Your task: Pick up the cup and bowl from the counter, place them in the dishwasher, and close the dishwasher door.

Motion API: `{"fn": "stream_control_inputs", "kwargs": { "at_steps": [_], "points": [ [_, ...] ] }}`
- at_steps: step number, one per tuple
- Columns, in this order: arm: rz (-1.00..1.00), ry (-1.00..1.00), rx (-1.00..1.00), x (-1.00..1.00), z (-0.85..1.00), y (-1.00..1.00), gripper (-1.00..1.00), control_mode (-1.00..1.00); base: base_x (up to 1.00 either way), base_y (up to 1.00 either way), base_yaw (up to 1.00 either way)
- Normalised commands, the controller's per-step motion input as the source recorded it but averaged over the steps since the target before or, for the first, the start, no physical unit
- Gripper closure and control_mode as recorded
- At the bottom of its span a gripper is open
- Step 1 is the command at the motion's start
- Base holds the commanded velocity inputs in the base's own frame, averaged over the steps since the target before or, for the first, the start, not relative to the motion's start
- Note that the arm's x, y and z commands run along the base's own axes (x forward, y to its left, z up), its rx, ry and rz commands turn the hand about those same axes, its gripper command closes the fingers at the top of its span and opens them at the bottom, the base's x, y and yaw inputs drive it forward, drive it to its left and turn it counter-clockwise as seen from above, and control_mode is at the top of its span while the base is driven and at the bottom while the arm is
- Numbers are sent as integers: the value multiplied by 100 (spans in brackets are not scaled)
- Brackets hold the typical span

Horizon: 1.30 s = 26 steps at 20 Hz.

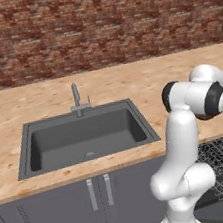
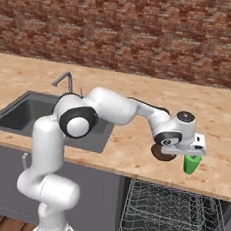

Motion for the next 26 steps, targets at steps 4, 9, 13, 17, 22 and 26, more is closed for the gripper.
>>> {"fn": "stream_control_inputs", "kwargs": {
  "at_steps": [4, 9, 13, 17, 22, 26],
  "points": [
    [0, 0, 0, 21, -18, -13, -100, -100, 0, 0, 0],
    [0, 0, 0, 25, -14, -7, -100, -100, 0, 0, 0],
    [0, 0, 0, 30, -11, 0, -100, -100, 0, 0, 0],
    [0, 0, 0, 25, -20, 0, 100, -100, 0, 0, 0],
    [0, 0, 0, 3, -24, 0, 100, -100, 0, 0, 0],
    [0, -2, 0, -13, -2, 0, 100, -100, 0, 0, 0]
  ]
}}
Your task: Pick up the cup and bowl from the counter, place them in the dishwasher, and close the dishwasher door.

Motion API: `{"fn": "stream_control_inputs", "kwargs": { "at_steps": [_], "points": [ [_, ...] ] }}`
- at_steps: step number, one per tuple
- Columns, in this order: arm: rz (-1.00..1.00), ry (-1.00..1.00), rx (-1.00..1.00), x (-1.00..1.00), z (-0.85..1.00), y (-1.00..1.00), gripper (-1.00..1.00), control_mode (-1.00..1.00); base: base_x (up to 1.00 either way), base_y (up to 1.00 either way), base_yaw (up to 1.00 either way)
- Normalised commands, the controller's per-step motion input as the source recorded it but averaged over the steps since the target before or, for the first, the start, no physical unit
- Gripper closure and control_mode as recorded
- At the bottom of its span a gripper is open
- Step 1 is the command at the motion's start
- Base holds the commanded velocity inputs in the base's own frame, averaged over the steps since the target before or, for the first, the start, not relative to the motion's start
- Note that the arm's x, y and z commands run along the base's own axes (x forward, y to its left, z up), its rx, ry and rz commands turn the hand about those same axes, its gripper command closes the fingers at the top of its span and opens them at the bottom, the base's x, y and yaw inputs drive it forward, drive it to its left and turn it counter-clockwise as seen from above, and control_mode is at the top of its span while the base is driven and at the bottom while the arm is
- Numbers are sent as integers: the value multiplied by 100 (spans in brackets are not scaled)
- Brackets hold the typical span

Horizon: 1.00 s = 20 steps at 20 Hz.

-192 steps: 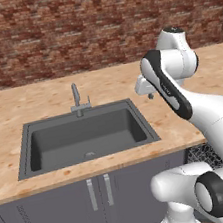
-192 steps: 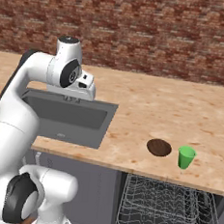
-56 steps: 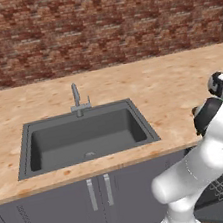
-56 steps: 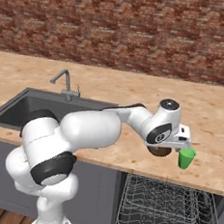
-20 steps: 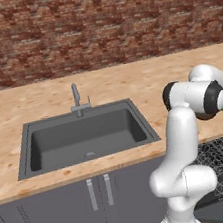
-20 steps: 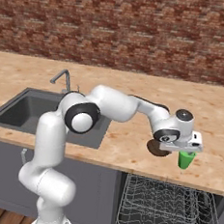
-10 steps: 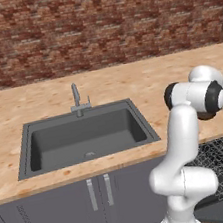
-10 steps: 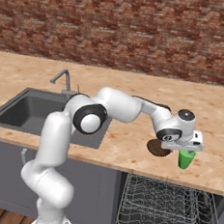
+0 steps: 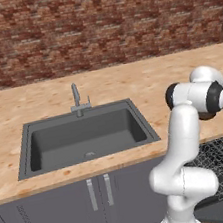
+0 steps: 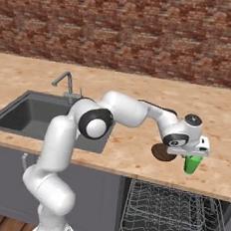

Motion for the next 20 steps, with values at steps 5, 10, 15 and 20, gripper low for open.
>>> {"fn": "stream_control_inputs", "kwargs": {
  "at_steps": [5, 10, 15, 20],
  "points": [
    [0, -8, 0, -30, 3, 0, 100, -100, 0, 0, 0],
    [0, -8, 0, -28, 18, 2, 100, -100, 0, 0, 0],
    [-2, -10, 0, -31, 48, 11, 100, -100, 0, 0, 0],
    [-16, -9, 0, -42, 34, 2, 100, -100, 0, 0, 0]
  ]
}}
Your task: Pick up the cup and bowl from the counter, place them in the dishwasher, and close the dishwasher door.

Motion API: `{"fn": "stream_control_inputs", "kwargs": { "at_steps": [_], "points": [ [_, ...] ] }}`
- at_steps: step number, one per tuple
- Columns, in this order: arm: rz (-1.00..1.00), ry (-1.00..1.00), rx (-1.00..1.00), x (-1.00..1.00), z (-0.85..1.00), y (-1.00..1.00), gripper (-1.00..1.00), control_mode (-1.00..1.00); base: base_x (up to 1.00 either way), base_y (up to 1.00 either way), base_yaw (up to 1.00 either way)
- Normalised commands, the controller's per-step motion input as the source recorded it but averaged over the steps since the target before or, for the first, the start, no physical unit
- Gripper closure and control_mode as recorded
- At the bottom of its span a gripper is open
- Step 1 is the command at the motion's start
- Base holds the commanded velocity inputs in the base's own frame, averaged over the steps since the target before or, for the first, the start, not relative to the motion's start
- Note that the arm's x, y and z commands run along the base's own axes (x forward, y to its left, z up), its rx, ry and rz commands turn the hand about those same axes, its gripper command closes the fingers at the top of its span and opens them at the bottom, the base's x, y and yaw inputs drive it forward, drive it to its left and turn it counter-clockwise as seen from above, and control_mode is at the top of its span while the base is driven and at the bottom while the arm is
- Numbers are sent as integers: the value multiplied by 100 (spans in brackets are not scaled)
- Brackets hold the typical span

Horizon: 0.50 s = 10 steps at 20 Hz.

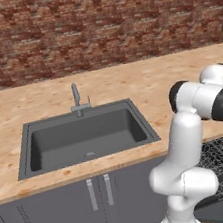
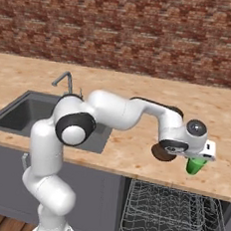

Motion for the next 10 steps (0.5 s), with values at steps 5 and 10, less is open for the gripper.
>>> {"fn": "stream_control_inputs", "kwargs": {
  "at_steps": [5, 10],
  "points": [
    [-34, -11, 0, -41, 8, 0, 100, -100, 0, 0, 0],
    [-30, -15, 7, -30, 15, 0, 100, -100, 0, 0, 0]
  ]
}}
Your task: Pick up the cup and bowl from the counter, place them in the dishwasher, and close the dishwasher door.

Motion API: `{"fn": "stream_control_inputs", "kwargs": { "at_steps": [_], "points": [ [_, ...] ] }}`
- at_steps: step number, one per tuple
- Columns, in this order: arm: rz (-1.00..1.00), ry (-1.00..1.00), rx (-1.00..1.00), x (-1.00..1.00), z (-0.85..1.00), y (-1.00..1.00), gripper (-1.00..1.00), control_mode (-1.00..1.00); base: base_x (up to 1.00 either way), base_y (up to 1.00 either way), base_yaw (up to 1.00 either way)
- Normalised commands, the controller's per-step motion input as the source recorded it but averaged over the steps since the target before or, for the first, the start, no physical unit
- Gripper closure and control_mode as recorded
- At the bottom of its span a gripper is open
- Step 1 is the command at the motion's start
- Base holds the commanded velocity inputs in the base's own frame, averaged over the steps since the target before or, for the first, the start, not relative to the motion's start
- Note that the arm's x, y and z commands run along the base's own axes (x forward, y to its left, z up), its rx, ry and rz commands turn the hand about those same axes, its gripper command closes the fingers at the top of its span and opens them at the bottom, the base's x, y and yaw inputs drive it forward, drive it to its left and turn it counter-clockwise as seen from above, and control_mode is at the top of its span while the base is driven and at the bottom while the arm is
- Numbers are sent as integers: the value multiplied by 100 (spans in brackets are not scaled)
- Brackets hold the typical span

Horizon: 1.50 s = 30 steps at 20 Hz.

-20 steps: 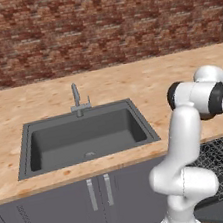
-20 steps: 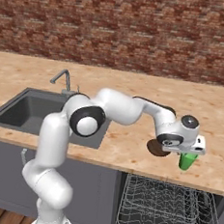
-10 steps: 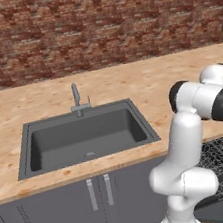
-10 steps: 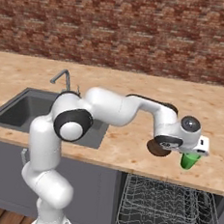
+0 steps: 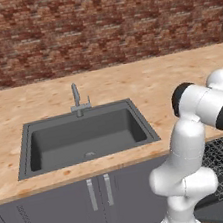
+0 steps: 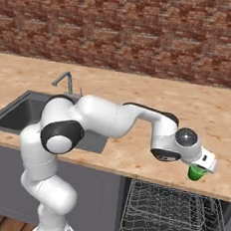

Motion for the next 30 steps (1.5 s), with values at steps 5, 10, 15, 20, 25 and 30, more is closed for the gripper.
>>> {"fn": "stream_control_inputs", "kwargs": {
  "at_steps": [5, 10, 15, 20, 25, 30],
  "points": [
    [-28, -16, 19, -24, 13, -3, 100, -100, 0, 0, 0],
    [-21, -16, 22, -22, 11, -13, 100, -100, 0, 0, 0],
    [-13, -14, 16, -24, 2, -15, 100, -100, 0, 0, 0],
    [-8, -14, 14, -30, 0, -12, 100, -100, 0, 0, 0],
    [-4, -11, 10, -33, -11, -1, 100, -100, 0, 0, 0],
    [-1, -6, 4, -22, -25, 0, 100, -100, 0, 0, 0]
  ]
}}
